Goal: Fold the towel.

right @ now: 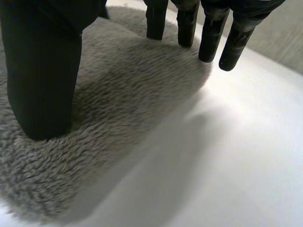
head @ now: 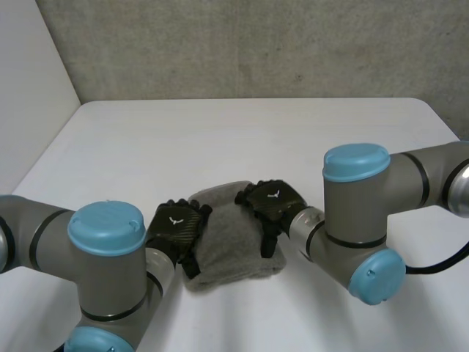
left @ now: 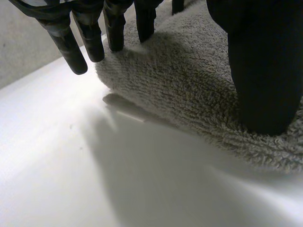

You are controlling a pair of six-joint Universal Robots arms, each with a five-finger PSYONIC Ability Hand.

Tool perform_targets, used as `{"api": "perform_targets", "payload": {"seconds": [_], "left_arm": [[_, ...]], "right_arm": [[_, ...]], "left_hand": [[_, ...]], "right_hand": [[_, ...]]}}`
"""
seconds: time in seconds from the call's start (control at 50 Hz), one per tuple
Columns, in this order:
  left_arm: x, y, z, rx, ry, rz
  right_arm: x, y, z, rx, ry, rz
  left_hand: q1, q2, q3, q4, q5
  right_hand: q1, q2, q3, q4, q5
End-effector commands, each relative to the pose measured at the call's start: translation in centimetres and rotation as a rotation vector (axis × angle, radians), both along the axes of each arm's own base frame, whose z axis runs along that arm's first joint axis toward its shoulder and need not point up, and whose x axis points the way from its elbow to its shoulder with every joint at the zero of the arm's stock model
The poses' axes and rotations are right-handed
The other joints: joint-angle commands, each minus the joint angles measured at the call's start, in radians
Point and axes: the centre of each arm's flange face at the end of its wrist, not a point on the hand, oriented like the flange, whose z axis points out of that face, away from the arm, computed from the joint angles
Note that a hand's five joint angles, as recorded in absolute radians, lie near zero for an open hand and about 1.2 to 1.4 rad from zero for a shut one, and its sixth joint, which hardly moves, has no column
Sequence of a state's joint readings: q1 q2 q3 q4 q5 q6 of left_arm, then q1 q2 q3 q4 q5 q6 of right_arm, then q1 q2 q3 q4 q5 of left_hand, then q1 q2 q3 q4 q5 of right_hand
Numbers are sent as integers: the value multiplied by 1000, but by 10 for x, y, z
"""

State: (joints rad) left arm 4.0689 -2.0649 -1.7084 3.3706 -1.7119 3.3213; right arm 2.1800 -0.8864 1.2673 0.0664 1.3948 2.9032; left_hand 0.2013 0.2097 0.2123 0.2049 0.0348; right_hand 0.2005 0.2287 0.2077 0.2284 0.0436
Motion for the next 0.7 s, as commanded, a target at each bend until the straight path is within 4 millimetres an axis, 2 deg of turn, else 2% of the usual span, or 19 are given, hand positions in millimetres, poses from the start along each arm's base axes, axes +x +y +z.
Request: {"api": "perform_targets", "payload": {"seconds": [0.02, 0.04, 0.06, 0.08, 0.12, 0.14, 0.18, 0.2, 0.24, 0.26, 0.28, 0.3, 0.34, 0.38, 0.46, 0.5, 0.7], "left_arm": [[-6, -7, 55, -153, 86, -13], [-6, -7, 56, -154, 87, -13], [-7, -11, 79, -209, 130, -7], [-7, -11, 79, -209, 131, -7], [-5, -16, 127, -319, 208, 10], [-5, -16, 127, -320, 209, 10], [11, -24, 180, -418, 268, 62], [11, -24, 181, -418, 268, 62], [37, -29, 225, -460, 321, 137], [37, -29, 226, -460, 321, 138], [49, -31, 239, -451, 348, 176], [49, -31, 239, -451, 348, 176], [63, -32, 249, -390, 391, 208], [67, -31, 249, -351, 404, 206], [75, -30, 248, -305, 432, 193], [82, -29, 237, -262, 431, 185], [81, -22, 221, -290, 455, 141]], "right_arm": [[-10, -5, 75, -175, -94, -68], [-10, -5, 75, -175, -94, -68], [-14, -7, 97, -225, -126, -85], [-14, -7, 97, -226, -126, -85], [-31, -16, 140, -326, -182, -162], [-31, -16, 140, -327, -182, -162], [-53, -25, 173, -410, -221, -268], [-53, -25, 174, -410, -221, -269], [-79, -30, 206, -486, -252, -396], [-79, -30, 206, -487, -252, -397], [-93, -31, 218, -516, -257, -450], [-93, -31, 218, -516, -257, -451], [-114, -25, 233, -529, -246, -504], [-120, -22, 235, -516, -235, -510], [-127, -16, 230, -476, -209, -501], [-135, -14, 223, -452, -193, -493], [-133, -3, 214, -414, -202, -398]], "left_hand": [[27, 19, 16, 23, 19], [27, 19, 16, 23, 19], [27, 19, 16, 23, 19], [27, 19, 16, 23, 19], [27, 19, 16, 23, 19], [27, 19, 16, 23, 19], [27, 19, 16, 23, 19], [27, 19, 16, 23, 19], [7, -2, -5, 3, -2], [6, -2, -5, 3, -2], [-5, -14, -16, -9, -13], [-5, -14, -16, -9, -13], [-17, -25, -28, -21, -25], [-17, -26, -28, -21, -25], [-17, -26, -28, -21, -25], [-20, -28, -31, -24, -28], [-20, -28, -31, -24, -28]], "right_hand": [[-26, -54, -33, -54, -44], [-26, -54, -33, -54, -44], [-26, -54, -33, -54, -44], [-26, -54, -33, -54, -44], [-26, -54, -33, -54, -44], [-26, -54, -33, -54, -44], [-26, -54, -33, -54, -44], [-26, -54, -33, -54, -44], [-26, -54, -33, -54, -44], [-26, -54, -33, -54, -44], [-26, -54, -33, -54, -44], [-26, -54, -33, -54, -44], [-26, -54, -33, -54, -44], [-26, -54, -33, -54, -44], [-26, -54, -33, -54, -44], [-26, -54, -33, -54, -44], [-26, -54, -33, -54, -44]]}}
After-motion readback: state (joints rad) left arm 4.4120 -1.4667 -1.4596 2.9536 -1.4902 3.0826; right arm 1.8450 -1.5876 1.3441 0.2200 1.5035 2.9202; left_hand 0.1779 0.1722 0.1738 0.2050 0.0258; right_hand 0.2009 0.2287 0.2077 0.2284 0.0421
